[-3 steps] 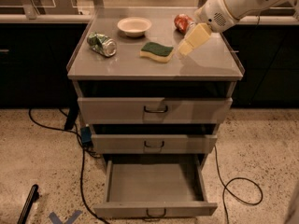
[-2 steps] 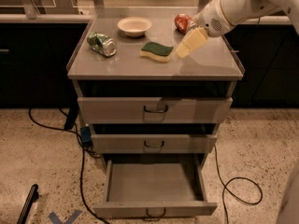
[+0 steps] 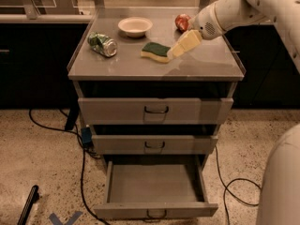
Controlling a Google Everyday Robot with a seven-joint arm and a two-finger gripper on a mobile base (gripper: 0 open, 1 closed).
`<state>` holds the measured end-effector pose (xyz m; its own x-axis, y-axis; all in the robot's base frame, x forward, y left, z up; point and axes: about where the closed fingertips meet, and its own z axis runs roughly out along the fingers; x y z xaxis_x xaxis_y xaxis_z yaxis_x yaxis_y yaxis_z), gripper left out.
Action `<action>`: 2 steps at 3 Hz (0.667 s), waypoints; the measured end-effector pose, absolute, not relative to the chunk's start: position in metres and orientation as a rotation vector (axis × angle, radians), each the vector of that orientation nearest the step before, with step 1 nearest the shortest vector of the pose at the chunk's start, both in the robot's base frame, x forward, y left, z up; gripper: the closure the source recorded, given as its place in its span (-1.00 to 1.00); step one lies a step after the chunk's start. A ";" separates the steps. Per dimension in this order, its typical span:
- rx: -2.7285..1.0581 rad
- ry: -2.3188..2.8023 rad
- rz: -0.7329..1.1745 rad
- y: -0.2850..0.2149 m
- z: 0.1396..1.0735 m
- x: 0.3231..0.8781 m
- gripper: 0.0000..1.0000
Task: Place sponge into bottom drawer
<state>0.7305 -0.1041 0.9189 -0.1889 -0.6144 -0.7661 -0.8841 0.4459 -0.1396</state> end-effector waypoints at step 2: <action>-1.273 1.932 0.382 -0.083 0.865 0.781 -1.00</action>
Offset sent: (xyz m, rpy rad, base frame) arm 0.0554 0.0149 -0.0510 -0.0368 -0.0187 -0.0351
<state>0.7807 -0.0827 0.8654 -0.1981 -0.6436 -0.7392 -0.8764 0.4540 -0.1605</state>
